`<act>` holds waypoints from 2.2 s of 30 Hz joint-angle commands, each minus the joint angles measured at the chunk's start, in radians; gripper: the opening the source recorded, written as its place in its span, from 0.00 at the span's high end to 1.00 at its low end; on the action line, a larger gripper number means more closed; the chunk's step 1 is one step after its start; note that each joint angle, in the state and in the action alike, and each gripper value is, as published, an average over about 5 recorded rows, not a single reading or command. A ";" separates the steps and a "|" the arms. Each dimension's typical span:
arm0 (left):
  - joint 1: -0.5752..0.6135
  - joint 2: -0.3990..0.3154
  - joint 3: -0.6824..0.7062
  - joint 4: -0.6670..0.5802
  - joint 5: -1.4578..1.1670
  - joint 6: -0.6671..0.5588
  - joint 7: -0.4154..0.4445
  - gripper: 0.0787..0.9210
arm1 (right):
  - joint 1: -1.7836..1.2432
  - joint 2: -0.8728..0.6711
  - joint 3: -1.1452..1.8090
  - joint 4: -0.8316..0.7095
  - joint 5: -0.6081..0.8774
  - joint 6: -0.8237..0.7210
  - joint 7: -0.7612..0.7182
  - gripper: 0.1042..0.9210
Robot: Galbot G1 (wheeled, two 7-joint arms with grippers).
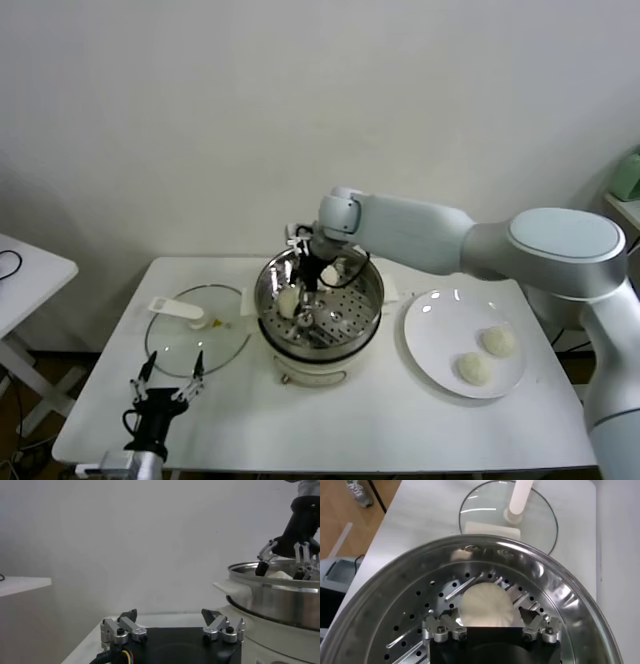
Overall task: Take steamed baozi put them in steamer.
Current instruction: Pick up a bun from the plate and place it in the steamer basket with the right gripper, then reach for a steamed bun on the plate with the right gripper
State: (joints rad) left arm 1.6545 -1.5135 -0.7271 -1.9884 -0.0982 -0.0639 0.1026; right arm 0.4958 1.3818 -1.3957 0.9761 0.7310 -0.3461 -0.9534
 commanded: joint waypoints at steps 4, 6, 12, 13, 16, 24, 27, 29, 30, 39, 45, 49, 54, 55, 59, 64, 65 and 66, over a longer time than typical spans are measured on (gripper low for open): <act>-0.001 0.001 0.000 -0.003 -0.001 0.003 0.000 0.12 | 0.130 -0.083 -0.035 0.114 0.039 0.030 -0.075 0.12; -0.001 0.001 0.000 -0.004 0.000 0.004 0.000 0.12 | 0.199 -0.136 -0.060 0.162 0.059 0.050 -0.106 0.12; -0.014 0.002 0.010 -0.007 -0.016 0.010 -0.029 0.12 | 0.365 -0.338 -0.138 0.297 0.003 0.112 -0.188 0.12; -0.017 0.001 0.013 -0.008 -0.018 0.012 -0.038 0.12 | 0.375 -0.371 -0.141 0.317 -0.025 0.117 -0.197 0.12; -0.029 -0.001 0.020 -0.011 -0.014 0.020 -0.054 0.12 | 0.378 -0.479 -0.134 0.369 -0.108 0.124 -0.211 0.12; -0.031 0.021 0.013 -0.015 -0.026 0.007 0.015 0.12 | 0.158 -0.779 0.065 0.440 -0.321 0.125 -0.221 0.12; -0.029 0.022 0.011 -0.023 -0.028 0.011 0.015 0.12 | 0.076 -0.857 0.111 0.462 -0.387 0.137 -0.235 0.12; -0.028 0.020 0.011 -0.024 -0.028 0.013 0.008 0.12 | 0.003 -0.898 0.161 0.471 -0.408 0.136 -0.234 0.12; -0.027 0.018 0.011 -0.024 -0.028 0.013 0.005 0.12 | -0.040 -0.917 0.190 0.472 -0.419 0.135 -0.232 0.12; -0.003 0.011 0.012 -0.032 -0.022 0.016 0.001 0.12 | -0.406 -0.963 0.447 0.422 -0.601 0.163 -0.232 0.12; 0.004 0.008 0.013 -0.031 -0.014 0.016 0.001 0.12 | -0.482 -0.925 0.491 0.375 -0.682 0.176 -0.228 0.12; 0.006 0.005 0.013 -0.028 -0.011 0.016 0.000 0.12 | -0.486 -0.879 0.481 0.341 -0.706 0.179 -0.218 0.12; 0.005 0.002 0.012 -0.022 -0.008 0.017 -0.002 0.12 | -0.480 -0.827 0.468 0.303 -0.706 0.176 -0.203 0.12; 0.005 0.001 0.012 -0.019 -0.007 0.017 -0.003 0.12 | -0.479 -0.818 0.464 0.297 -0.706 0.175 -0.201 0.12; 0.004 0.000 0.012 -0.011 -0.007 0.017 -0.004 0.12 | -0.481 -0.792 0.452 0.280 -0.704 0.172 -0.198 0.12; 0.001 0.000 0.012 -0.002 -0.006 0.020 -0.005 0.12 | -0.481 -0.774 0.439 0.268 -0.709 0.174 -0.196 0.12; 0.001 0.000 0.013 -0.001 -0.005 0.021 -0.005 0.12 | -0.481 -0.770 0.438 0.264 -0.712 0.175 -0.195 0.12; 0.000 0.000 0.013 0.000 -0.005 0.021 -0.005 0.12 | -0.482 -0.767 0.437 0.260 -0.714 0.175 -0.195 0.12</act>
State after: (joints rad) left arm 1.6548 -1.5139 -0.7149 -1.9929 -0.1046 -0.0442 0.0970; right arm 0.0467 0.5884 -0.9707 1.2609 0.0467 -0.1729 -1.1509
